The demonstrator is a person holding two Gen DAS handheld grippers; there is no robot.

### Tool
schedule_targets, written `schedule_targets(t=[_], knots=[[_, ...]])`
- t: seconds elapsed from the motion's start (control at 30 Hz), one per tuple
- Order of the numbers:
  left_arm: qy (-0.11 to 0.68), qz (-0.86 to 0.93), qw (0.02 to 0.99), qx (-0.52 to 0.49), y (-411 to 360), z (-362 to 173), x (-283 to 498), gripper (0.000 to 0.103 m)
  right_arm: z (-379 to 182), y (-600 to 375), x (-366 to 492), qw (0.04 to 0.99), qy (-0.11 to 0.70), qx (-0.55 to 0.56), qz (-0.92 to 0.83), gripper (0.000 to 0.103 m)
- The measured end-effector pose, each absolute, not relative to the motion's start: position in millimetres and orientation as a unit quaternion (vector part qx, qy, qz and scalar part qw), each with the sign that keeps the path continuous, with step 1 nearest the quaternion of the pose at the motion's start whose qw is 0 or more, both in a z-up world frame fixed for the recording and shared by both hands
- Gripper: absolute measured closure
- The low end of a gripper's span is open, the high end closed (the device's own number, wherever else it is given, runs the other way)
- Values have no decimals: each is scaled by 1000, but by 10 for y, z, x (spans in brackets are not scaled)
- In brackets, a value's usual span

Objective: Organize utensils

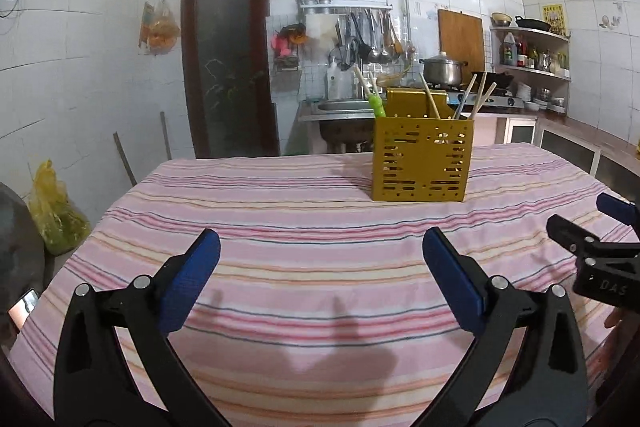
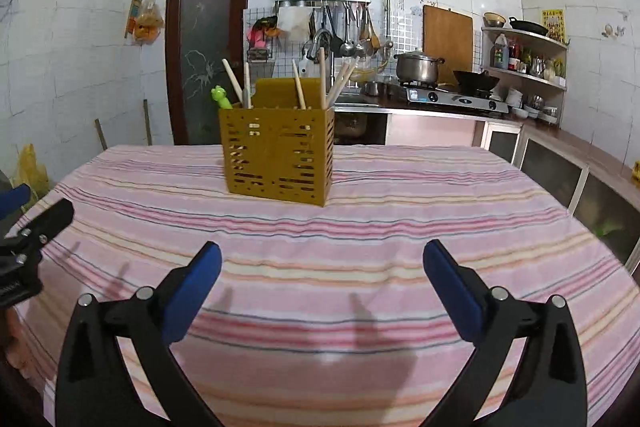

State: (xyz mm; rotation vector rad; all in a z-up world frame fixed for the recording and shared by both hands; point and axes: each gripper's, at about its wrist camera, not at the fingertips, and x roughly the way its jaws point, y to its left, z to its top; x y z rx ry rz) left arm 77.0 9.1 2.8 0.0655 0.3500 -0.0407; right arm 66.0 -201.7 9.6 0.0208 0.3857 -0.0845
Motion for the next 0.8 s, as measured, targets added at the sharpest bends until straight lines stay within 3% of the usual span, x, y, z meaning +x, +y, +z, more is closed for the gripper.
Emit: schedule_targets(t=[0.8], knots=[[153,3,988,-5,239,-69,651,5,89,-1947,315,991,116,6,-68,4]])
